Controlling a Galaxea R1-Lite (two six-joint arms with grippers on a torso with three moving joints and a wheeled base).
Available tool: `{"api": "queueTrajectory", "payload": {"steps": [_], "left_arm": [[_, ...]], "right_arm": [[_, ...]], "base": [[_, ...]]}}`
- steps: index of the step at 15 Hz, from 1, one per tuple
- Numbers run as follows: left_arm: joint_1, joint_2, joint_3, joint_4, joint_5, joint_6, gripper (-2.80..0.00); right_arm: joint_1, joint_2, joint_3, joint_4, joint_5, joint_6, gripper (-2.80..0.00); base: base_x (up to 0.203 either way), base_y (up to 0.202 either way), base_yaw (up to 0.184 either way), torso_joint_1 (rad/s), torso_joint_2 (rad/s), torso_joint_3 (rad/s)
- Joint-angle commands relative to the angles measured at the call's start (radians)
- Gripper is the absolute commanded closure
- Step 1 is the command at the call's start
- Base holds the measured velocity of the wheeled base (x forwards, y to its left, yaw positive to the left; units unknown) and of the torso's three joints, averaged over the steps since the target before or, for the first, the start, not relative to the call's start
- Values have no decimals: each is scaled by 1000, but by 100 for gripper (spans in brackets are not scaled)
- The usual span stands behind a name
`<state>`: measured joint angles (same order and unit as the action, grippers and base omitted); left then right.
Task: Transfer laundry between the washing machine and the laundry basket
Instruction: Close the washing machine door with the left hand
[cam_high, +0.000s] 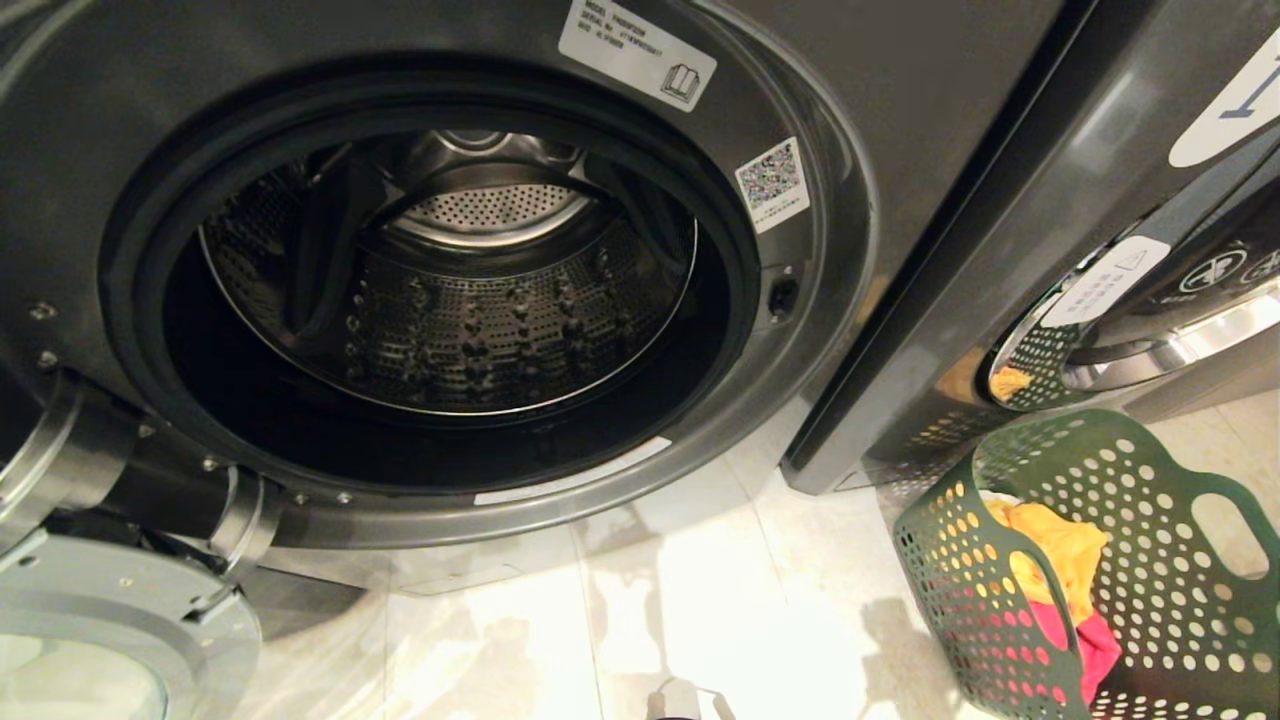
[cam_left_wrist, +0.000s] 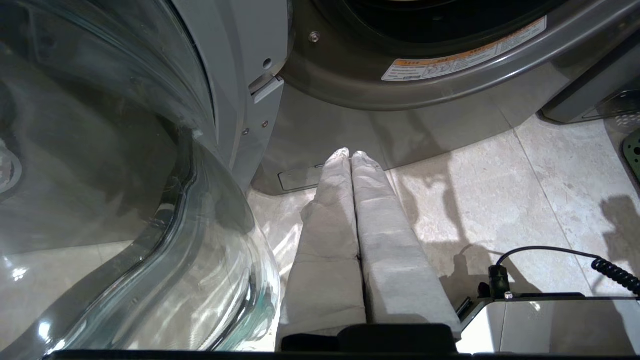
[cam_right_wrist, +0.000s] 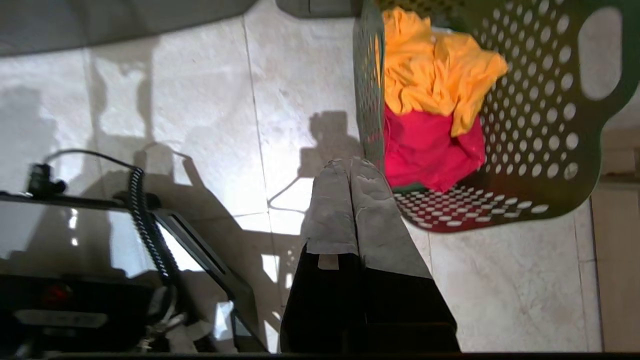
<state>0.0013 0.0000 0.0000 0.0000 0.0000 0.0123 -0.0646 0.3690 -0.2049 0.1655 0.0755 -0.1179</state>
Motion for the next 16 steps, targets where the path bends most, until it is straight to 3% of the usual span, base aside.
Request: {"api": "queueTrajectory", "payload": {"steps": [1,6,16], "left_arm": [[0,0,0,0,0,0,0],[0,0,0,0,0,0,0],[0,0,0,2,-1,5,0]], "right_arm": [[17,-120,159,-74,-15,-1,0],[62,-374,207,-160,-22,-12,0],[65,-369,205,-162,-48,14,0]], "base": [[0,0,0,0,0,0],[0,0,0,0,0,0],[0,0,0,0,0,0]]}}
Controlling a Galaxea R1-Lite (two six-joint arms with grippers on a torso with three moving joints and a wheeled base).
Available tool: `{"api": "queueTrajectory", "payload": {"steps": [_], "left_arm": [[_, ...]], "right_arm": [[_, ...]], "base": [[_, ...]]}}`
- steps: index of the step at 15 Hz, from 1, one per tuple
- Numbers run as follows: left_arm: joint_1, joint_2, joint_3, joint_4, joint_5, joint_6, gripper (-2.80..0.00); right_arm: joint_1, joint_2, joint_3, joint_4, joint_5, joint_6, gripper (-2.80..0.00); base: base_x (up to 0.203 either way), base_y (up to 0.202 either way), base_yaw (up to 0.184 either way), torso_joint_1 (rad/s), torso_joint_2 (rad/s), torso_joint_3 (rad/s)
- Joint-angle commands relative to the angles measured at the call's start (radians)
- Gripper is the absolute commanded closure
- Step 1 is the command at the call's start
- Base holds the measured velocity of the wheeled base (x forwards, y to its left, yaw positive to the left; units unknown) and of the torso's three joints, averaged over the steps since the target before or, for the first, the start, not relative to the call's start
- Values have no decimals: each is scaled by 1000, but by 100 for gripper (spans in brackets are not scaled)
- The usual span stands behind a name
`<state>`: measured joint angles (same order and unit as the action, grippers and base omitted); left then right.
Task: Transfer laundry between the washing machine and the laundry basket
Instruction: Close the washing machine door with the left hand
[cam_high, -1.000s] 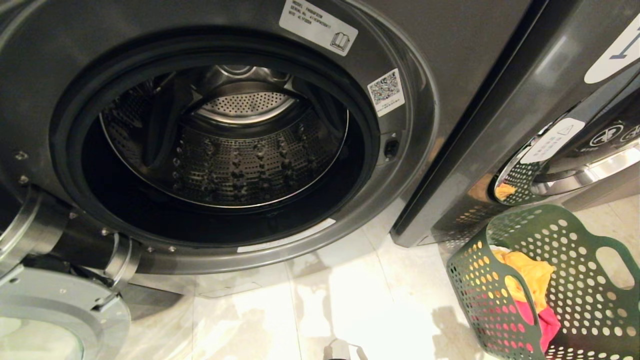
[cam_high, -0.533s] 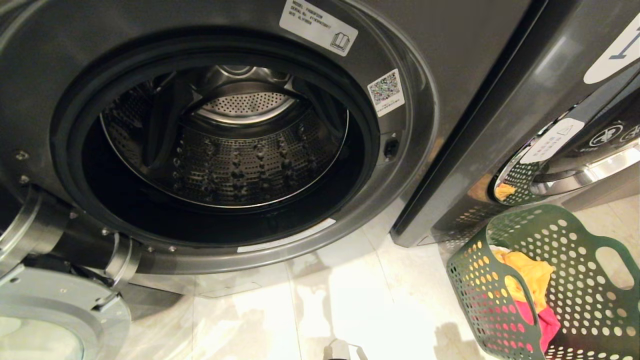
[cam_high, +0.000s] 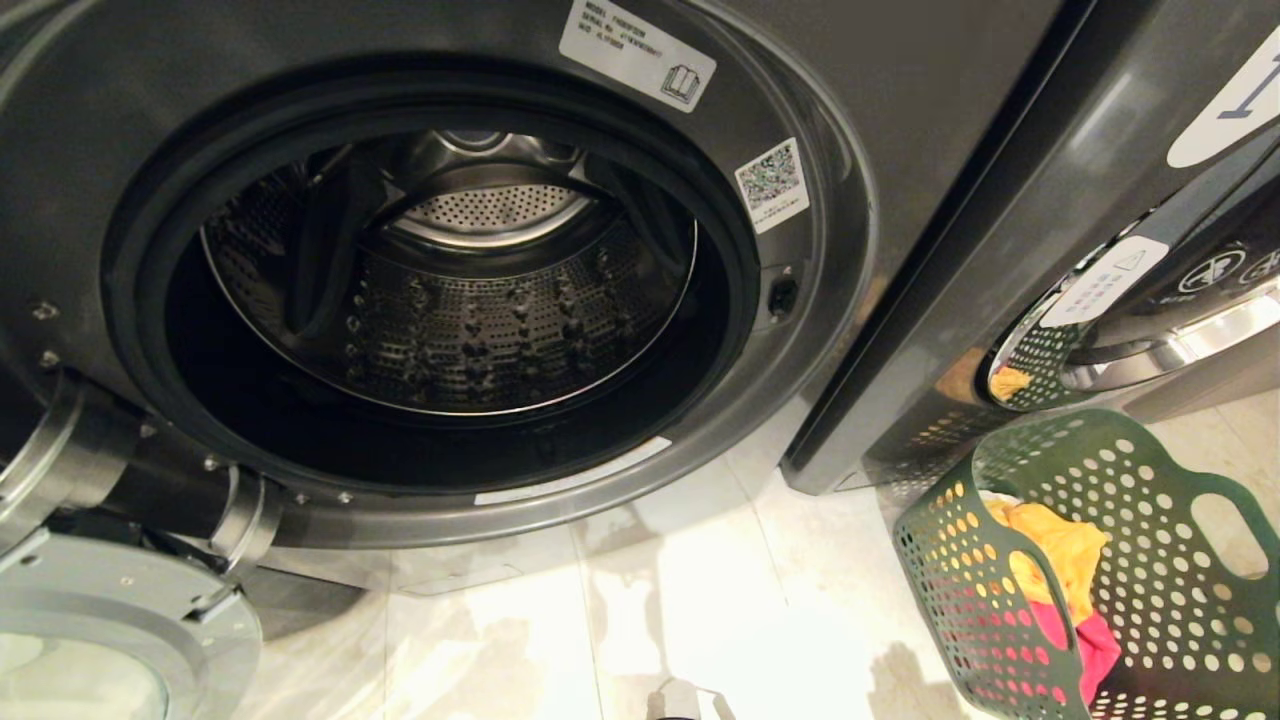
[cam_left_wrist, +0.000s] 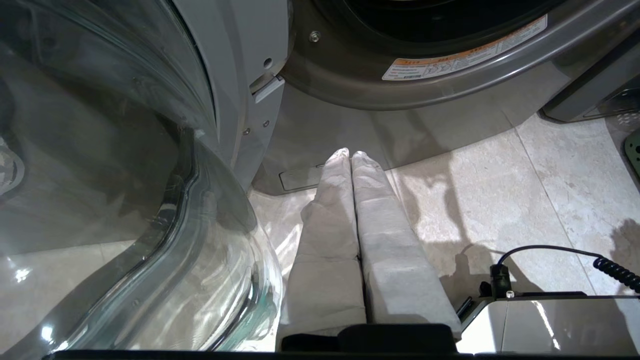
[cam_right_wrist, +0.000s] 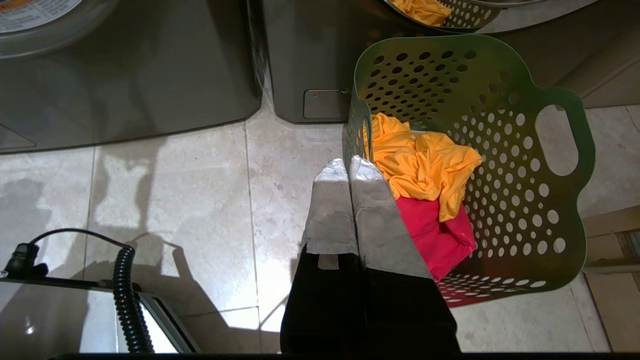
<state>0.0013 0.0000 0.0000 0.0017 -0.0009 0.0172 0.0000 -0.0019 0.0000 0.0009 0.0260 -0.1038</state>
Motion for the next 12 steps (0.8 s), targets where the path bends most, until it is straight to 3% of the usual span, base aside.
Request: {"api": "queueTrajectory", "payload": {"steps": [1,6,12], "left_arm": [[0,0,0,0,-1,1,0],[0,0,0,-2,1,-5,0],[0,0,0,-3,1,0,0]], "right_arm": [[2,2,0,2,-2,-2,0],[1,2,2,1,-2,-7,0],[1,2,0,1,-3,-2,0]], "base": [[0,0,0,0,0,0],[0,0,0,0,0,9],[0,0,0,2,0,174]]}}
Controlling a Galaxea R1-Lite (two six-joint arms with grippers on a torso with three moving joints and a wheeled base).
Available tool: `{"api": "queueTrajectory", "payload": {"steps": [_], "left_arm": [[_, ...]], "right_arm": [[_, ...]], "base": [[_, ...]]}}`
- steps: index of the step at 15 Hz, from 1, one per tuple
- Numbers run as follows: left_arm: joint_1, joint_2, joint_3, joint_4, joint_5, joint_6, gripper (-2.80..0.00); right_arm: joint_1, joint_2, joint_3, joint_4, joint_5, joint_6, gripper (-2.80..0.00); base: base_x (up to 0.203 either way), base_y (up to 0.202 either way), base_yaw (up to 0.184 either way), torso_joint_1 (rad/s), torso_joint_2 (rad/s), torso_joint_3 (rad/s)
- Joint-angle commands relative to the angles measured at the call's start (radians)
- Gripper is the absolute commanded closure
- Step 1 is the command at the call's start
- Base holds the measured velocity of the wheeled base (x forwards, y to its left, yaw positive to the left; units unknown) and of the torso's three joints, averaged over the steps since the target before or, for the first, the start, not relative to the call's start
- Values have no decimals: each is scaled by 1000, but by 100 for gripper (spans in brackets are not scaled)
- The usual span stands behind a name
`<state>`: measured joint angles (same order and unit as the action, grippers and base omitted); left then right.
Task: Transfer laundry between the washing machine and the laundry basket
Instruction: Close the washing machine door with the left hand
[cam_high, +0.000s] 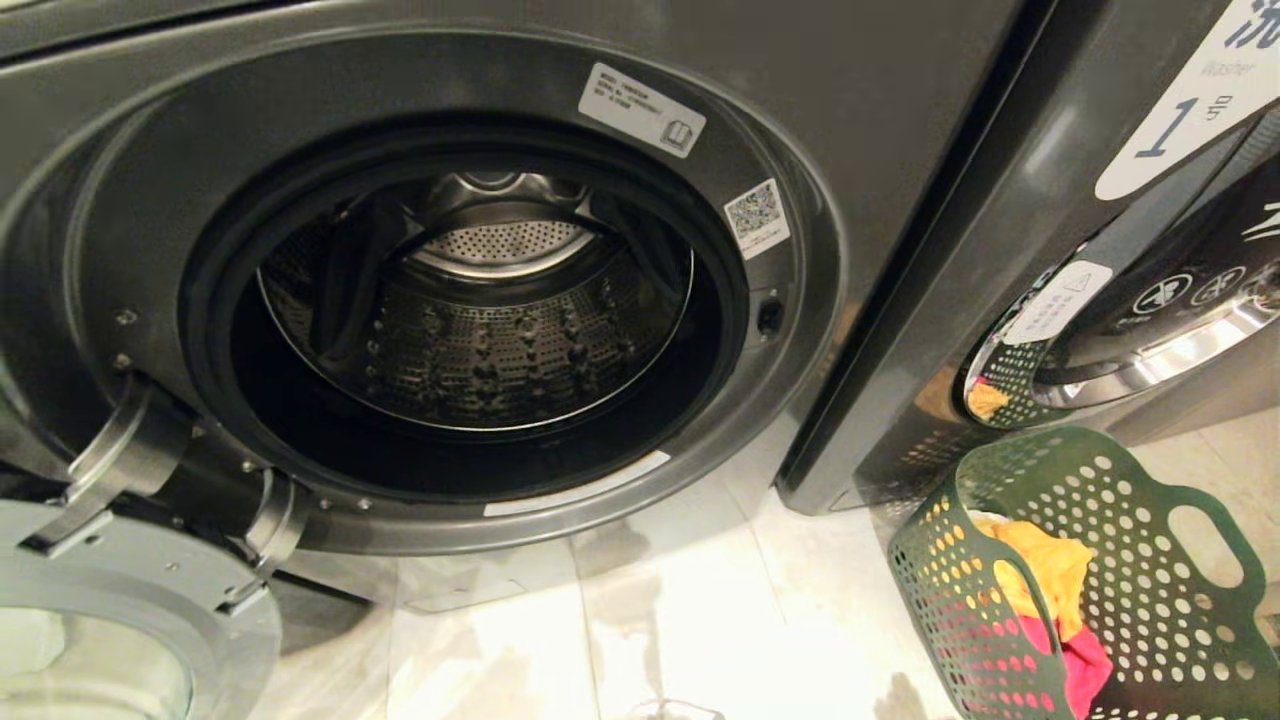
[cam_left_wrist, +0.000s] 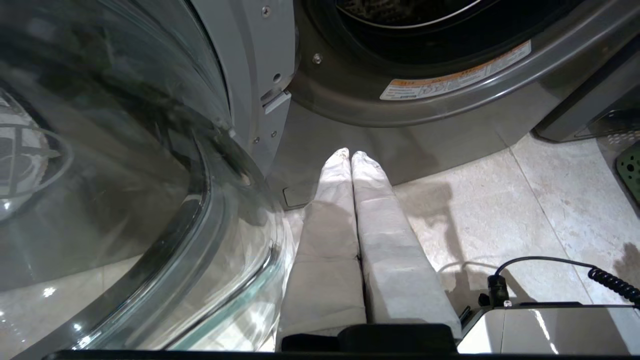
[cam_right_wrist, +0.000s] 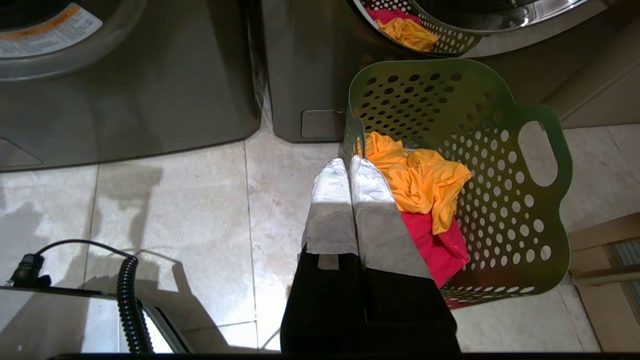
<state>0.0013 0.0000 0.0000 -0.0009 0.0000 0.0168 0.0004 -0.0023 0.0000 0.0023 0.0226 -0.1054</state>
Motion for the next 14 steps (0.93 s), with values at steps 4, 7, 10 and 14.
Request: {"api": "queueTrajectory", "payload": {"steps": [4,7,10,14], "left_arm": [[0,0,0,-1,0,-4,0],[0,0,0,-1,0,-3,0],[0,0,0,-1,0,-5,0],[0,0,0,-1,1,-6,0]], "right_arm": [[1,2,0,1,0,0,0],[0,2,0,0,0,-2,0],[1,2,2,1,0,-2,0],[0,2,1,1,0,-5,0]], "base": [[0,0,0,0,1,202],[0,0,0,-1,3,201],[0,0,0,0,1,202],[0,0,0,1,0,202]]}}
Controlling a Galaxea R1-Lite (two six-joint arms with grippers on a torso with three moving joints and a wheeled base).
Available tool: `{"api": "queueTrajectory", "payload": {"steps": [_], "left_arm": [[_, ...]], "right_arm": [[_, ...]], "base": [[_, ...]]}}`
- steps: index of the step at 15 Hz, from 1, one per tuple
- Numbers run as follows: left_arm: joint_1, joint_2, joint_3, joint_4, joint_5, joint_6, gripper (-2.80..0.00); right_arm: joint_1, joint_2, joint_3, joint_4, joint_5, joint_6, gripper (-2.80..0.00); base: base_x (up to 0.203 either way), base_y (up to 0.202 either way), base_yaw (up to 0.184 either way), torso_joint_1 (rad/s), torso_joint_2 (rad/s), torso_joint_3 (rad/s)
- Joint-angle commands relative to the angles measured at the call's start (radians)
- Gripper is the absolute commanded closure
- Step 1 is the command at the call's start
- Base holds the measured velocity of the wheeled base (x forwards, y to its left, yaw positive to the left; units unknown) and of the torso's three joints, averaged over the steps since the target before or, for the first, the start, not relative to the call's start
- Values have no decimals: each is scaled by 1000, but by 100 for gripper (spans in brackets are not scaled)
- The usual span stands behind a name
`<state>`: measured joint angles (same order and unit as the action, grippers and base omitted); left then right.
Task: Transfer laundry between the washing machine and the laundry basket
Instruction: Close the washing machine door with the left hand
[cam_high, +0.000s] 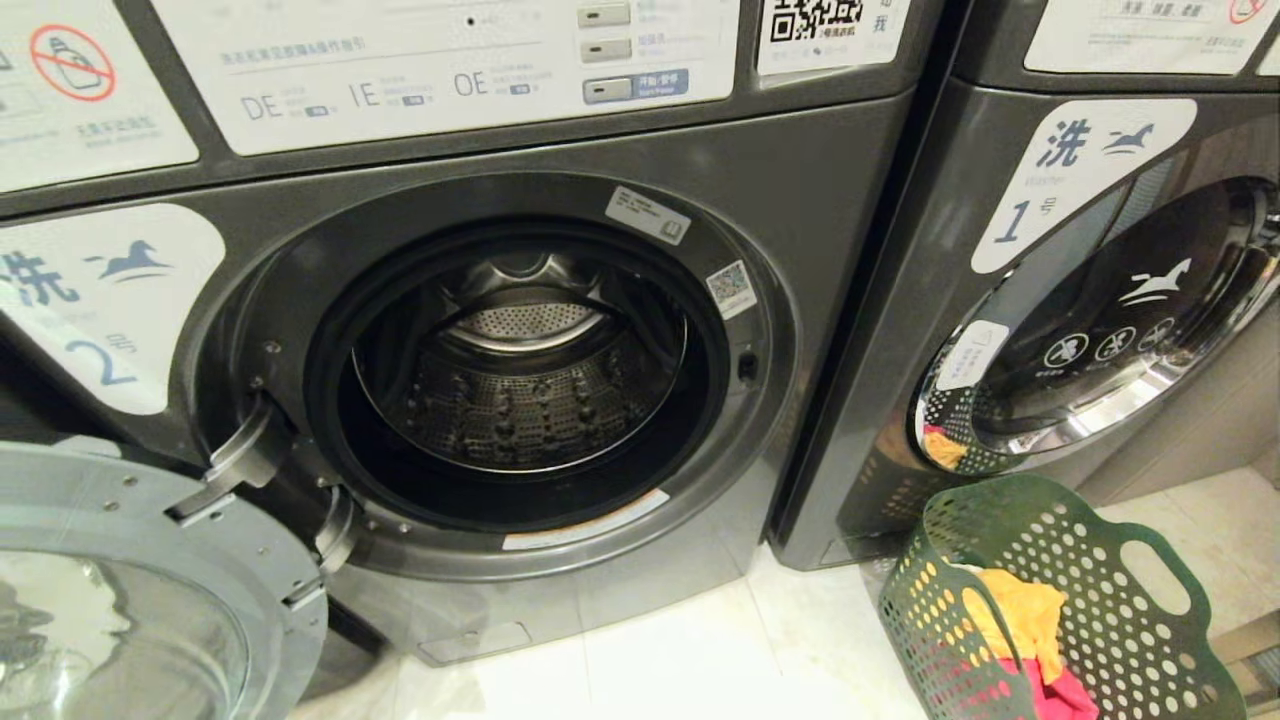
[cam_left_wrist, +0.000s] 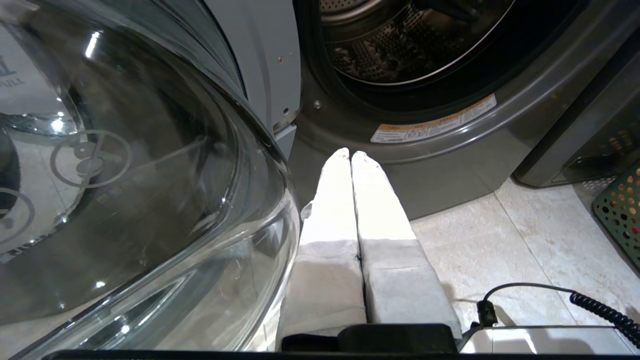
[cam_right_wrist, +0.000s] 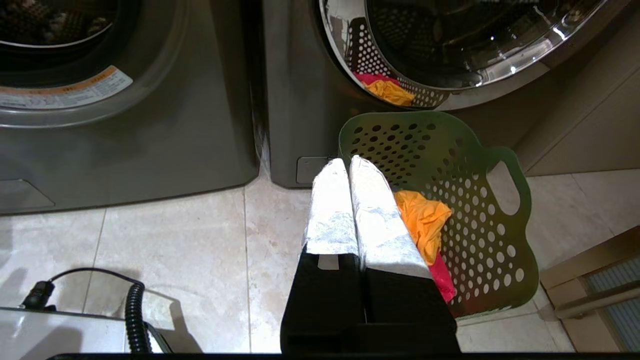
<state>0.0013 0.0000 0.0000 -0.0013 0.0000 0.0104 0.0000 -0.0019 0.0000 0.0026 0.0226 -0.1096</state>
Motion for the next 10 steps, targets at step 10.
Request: {"api": "queueTrajectory", "payload": {"steps": [10], "left_arm": [[0,0,0,3,1,-1,0]], "right_arm": [[0,2,1,0,2,-9,0]], "base": [[0,0,0,2,3,96]]}}
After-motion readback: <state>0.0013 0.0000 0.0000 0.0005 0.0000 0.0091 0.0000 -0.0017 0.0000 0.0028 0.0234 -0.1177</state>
